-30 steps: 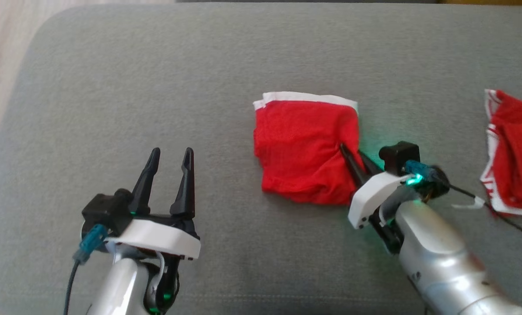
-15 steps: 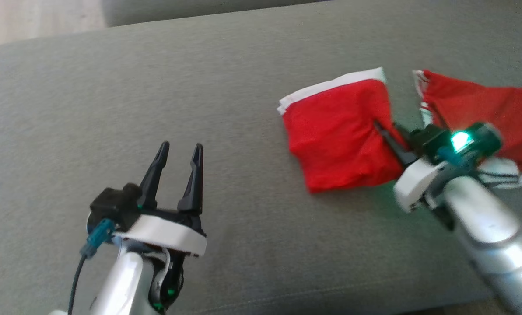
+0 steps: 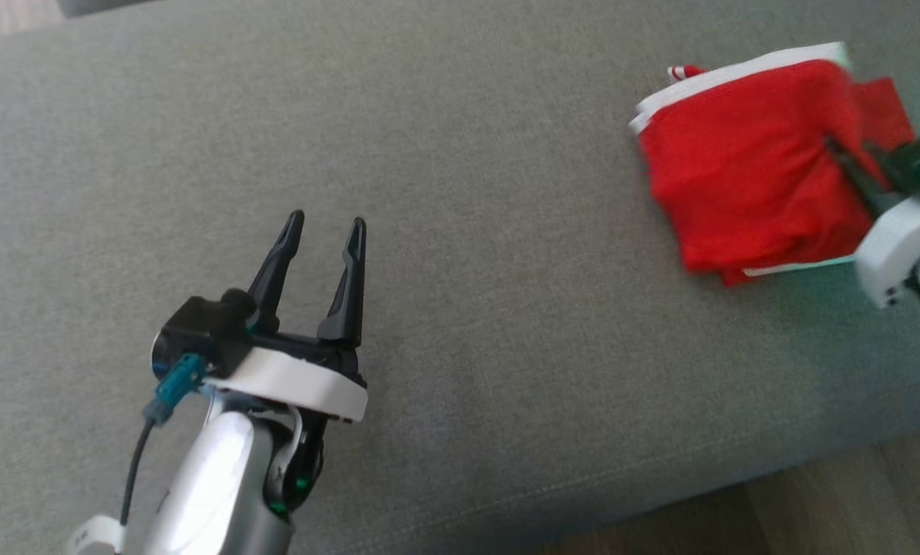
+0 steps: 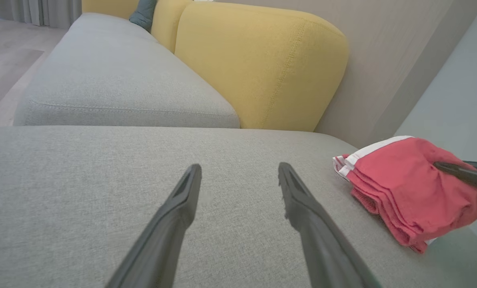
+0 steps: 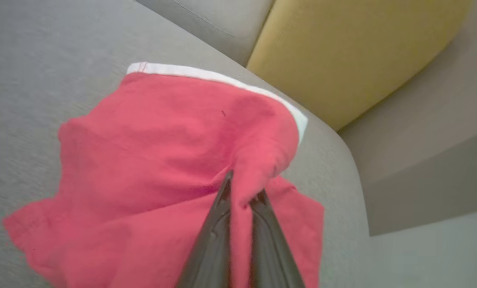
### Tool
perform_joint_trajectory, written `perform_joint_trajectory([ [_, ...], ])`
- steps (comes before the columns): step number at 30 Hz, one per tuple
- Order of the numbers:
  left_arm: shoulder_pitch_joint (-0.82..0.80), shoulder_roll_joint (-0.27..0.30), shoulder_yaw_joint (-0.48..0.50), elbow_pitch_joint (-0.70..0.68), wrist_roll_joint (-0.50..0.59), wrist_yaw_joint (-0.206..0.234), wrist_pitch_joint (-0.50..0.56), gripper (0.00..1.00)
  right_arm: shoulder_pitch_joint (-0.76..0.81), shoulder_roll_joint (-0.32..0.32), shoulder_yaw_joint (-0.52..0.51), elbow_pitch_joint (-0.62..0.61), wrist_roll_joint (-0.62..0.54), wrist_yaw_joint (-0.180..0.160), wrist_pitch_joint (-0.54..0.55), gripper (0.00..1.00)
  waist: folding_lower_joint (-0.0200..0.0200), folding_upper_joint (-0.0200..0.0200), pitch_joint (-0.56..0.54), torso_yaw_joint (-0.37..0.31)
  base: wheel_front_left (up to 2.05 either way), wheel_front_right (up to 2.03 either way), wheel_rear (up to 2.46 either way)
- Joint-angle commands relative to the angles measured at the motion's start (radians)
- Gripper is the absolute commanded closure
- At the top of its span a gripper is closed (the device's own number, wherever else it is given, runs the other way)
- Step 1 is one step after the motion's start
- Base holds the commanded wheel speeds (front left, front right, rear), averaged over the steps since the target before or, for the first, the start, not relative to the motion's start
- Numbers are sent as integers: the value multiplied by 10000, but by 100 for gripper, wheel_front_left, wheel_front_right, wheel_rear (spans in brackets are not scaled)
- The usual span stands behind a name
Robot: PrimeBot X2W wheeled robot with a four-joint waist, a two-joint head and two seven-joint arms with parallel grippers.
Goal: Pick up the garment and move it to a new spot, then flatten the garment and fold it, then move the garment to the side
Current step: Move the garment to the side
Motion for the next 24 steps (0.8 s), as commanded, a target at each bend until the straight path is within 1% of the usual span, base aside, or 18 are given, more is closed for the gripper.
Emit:
perform_joint_trajectory([
  [1,-409,64,388,-266,114,-59,-122,0,-176,-406,-145,-59,89,-9,56,100,0,0,166,-112,0,0,0],
  [10,-582,64,447,-164,210,-180,-122,0,-266,-557,-563,691,-231,-9,791,100,0,0,411,-185,0,0,0],
  [15,-583,64,473,-147,229,-210,-122,0,-330,-440,-1000,1022,-346,-9,1156,100,0,0,497,-178,0,0,0],
  [24,-667,64,424,-109,281,-248,-122,0,-490,-147,-1556,1401,-774,-9,950,100,0,0,731,-67,0,0,0],
])
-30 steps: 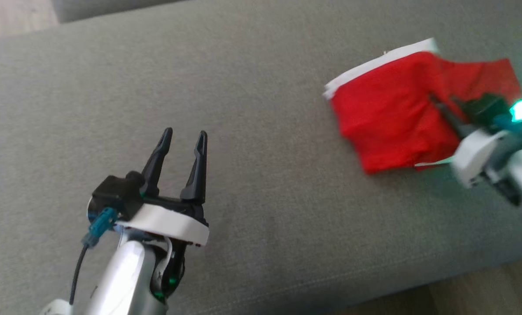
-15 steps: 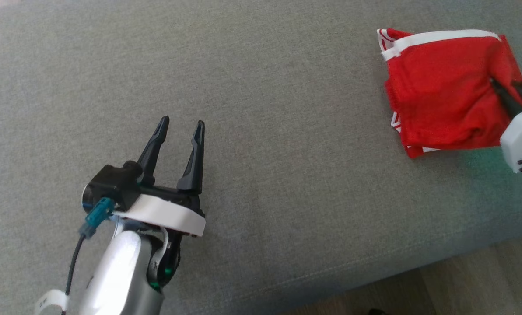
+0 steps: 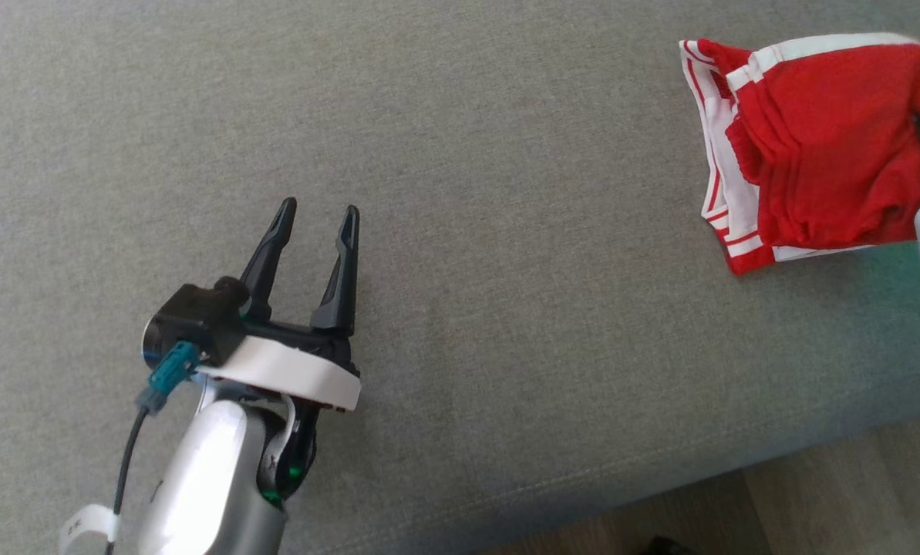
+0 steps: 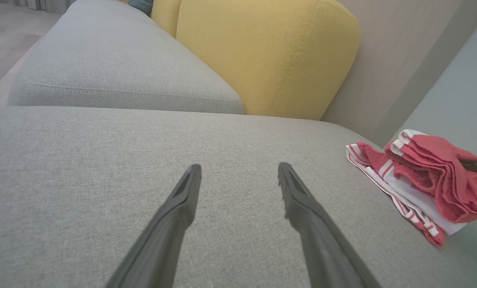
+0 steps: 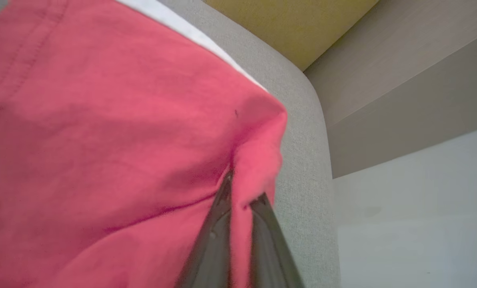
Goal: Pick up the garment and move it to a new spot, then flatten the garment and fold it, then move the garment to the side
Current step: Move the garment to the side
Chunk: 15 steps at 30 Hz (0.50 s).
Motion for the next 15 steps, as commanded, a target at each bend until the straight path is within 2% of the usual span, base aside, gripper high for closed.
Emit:
perform_joint_trajectory([
  [1,-391,72,238,-291,121,-87,-122,0,-44,-178,-86,-50,-61,-9,-123,94,-1,0,13,26,0,0,0],
  [2,-411,72,235,-263,116,-98,-122,0,-14,-79,-160,0,-76,-9,-223,32,-1,0,-3,60,0,0,0],
  [3,-412,72,234,-245,105,-98,-122,0,5,-34,-209,-7,-62,-9,-348,0,-1,0,-41,80,0,0,0],
  [15,128,72,393,-295,-309,94,-122,0,104,169,-945,-222,-721,-9,-563,0,-1,0,-1221,303,0,0,0],
])
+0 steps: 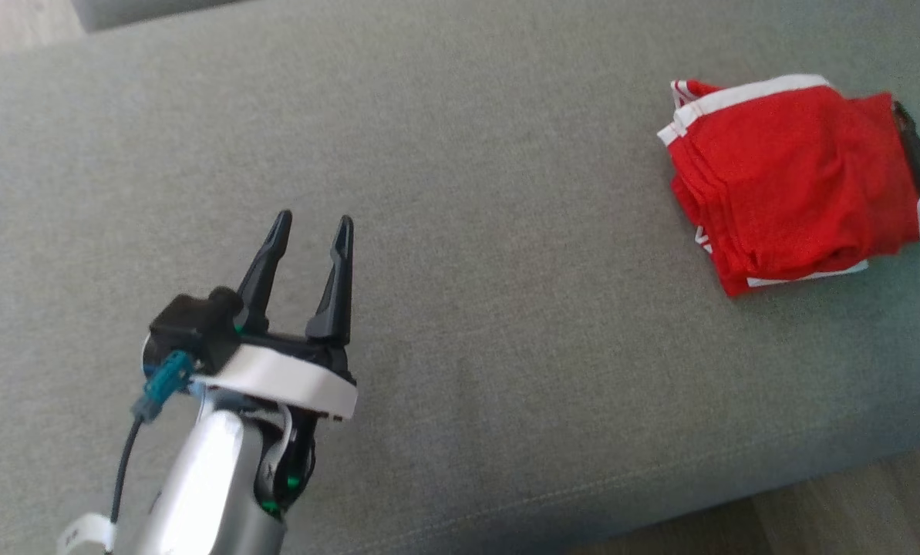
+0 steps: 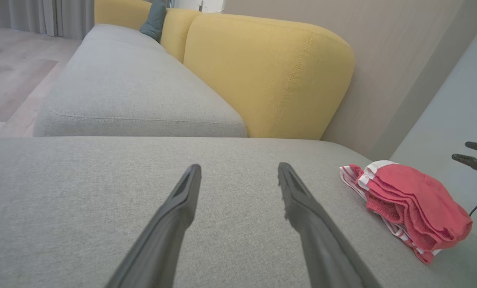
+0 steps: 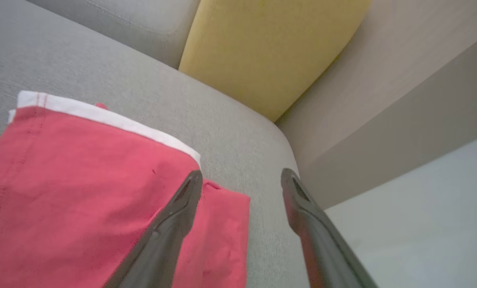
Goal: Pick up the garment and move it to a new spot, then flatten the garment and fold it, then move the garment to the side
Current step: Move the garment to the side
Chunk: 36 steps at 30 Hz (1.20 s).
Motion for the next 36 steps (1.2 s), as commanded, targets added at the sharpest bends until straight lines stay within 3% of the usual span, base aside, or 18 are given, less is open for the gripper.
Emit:
perform_joint_trajectory([
  [1,-11,74,339,-380,-59,61,-122,0,153,-147,-80,-323,-119,-9,-133,0,0,0,-272,117,0,0,0],
  [7,302,74,489,-538,-217,186,-122,0,575,927,-792,-1373,700,-9,-462,0,0,0,-824,397,0,0,0],
  [15,789,74,646,-681,-228,235,-122,0,2124,2743,-1606,-3319,1627,-9,-1686,0,0,0,-1491,1020,0,0,0],
  [26,1508,74,954,-767,-182,379,-122,0,4693,5233,-2772,-4301,395,-9,-2236,0,0,0,-2050,1529,0,0,0],
  [32,1820,74,1071,-920,-79,357,-122,0,5786,5697,-3314,-5080,-285,-9,-2249,0,0,0,-2153,1610,0,0,0],
  [36,1980,74,1113,-1052,-210,376,-122,0,6206,5710,-3158,-5613,-14,-9,-2250,0,0,0,-2148,1595,0,0,0],
])
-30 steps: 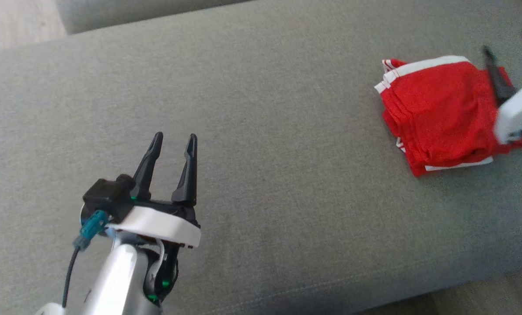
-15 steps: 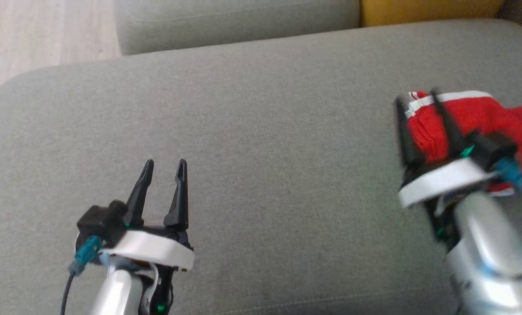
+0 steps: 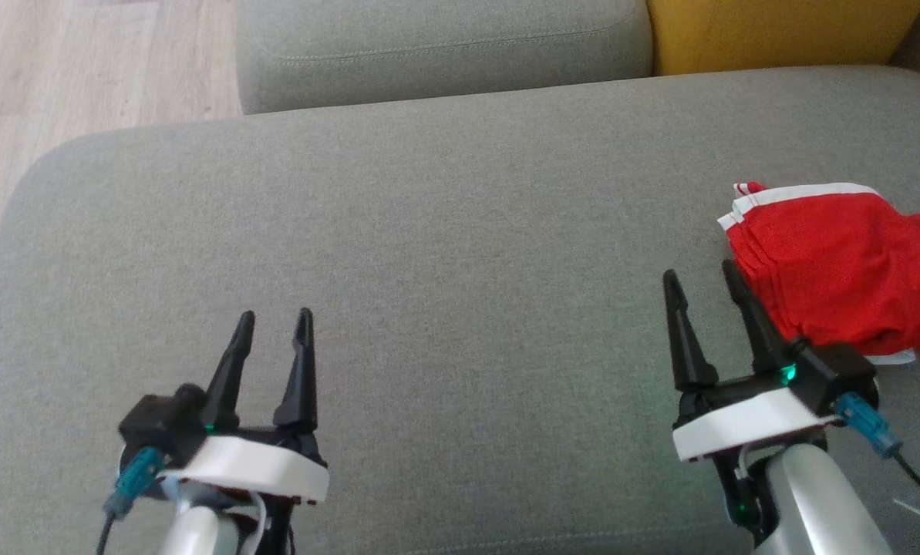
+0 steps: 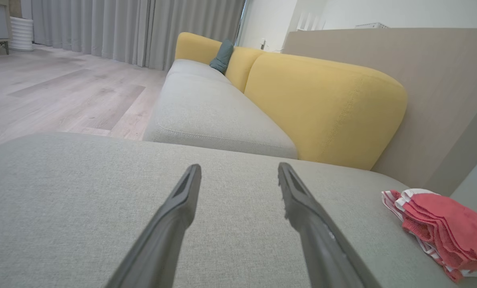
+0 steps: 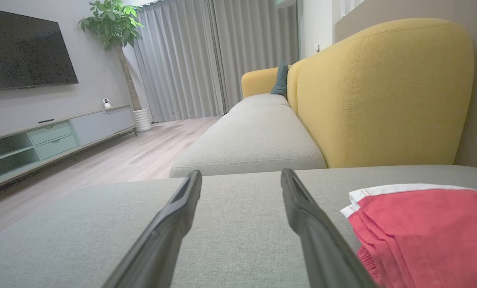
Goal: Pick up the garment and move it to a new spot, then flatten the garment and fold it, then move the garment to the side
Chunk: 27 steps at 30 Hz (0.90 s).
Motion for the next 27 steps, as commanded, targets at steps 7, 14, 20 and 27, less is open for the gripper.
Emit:
perform_joint_trajectory([
  [7,-72,54,639,-781,-250,-86,-122,0,-14,104,325,-673,-40,-9,-107,0,1,0,-14,-40,0,0,0],
  [14,-65,54,728,-765,-301,-39,-122,0,-27,105,293,-741,-60,-9,-108,0,1,0,22,-51,0,0,0],
  [20,-74,54,723,-654,-397,-93,-122,0,0,106,293,-673,-23,-9,-108,0,1,0,38,-55,0,0,0],
  [27,-122,54,755,-600,-465,-52,-122,0,-30,106,338,-642,12,-9,-108,0,1,0,89,-65,0,0,0],
])
